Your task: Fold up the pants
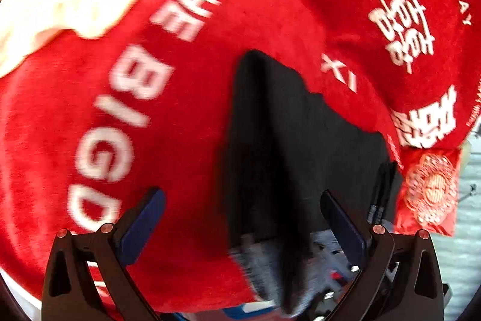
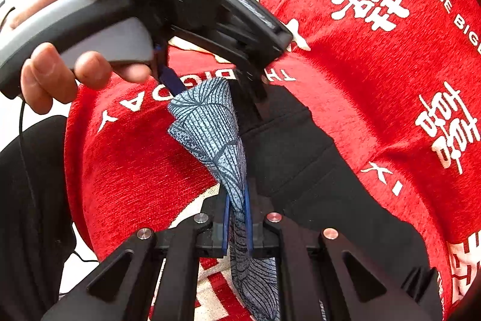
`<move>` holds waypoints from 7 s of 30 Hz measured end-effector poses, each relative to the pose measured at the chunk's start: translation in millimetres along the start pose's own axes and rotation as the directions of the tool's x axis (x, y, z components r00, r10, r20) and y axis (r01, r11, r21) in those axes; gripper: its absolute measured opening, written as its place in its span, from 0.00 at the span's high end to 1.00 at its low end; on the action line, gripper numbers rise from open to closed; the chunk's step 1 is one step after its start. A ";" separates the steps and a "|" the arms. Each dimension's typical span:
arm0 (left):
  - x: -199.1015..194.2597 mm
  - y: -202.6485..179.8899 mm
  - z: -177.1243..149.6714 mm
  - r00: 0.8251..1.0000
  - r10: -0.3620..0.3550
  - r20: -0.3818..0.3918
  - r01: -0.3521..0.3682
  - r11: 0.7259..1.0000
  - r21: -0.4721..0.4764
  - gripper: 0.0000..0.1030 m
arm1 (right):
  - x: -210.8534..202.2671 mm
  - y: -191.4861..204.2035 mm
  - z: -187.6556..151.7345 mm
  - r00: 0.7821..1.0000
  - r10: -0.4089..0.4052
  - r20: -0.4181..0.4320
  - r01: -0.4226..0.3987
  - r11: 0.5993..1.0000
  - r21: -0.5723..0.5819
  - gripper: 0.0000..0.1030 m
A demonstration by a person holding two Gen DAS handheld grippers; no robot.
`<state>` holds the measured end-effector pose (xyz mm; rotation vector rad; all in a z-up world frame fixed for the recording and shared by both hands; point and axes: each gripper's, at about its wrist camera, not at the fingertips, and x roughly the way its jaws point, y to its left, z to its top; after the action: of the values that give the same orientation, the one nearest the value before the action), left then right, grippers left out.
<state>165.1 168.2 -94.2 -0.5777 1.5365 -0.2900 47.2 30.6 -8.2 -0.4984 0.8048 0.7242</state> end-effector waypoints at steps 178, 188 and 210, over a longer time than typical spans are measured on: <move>129.8 -364.5 -175.4 0.949 0.236 0.211 -0.316 0.726 0.611 0.20 | -172.4 -327.6 -231.0 0.980 -0.183 0.076 0.063 0.653 0.754 0.93; 166.0 -389.0 -179.5 0.922 0.292 0.256 -0.387 0.645 0.659 0.14 | -127.1 -343.8 -267.9 0.972 -0.208 -0.108 0.211 0.576 0.790 0.84; 128.5 -347.7 -165.0 0.976 0.165 0.140 -0.215 0.813 0.541 0.12 | -184.1 -259.3 -280.6 0.979 -0.182 -0.088 0.188 0.659 0.728 0.40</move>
<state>69.0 -217.3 -12.2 0.0284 1.3267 -0.5267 20.2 -392.5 1.4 0.1614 0.9596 0.1545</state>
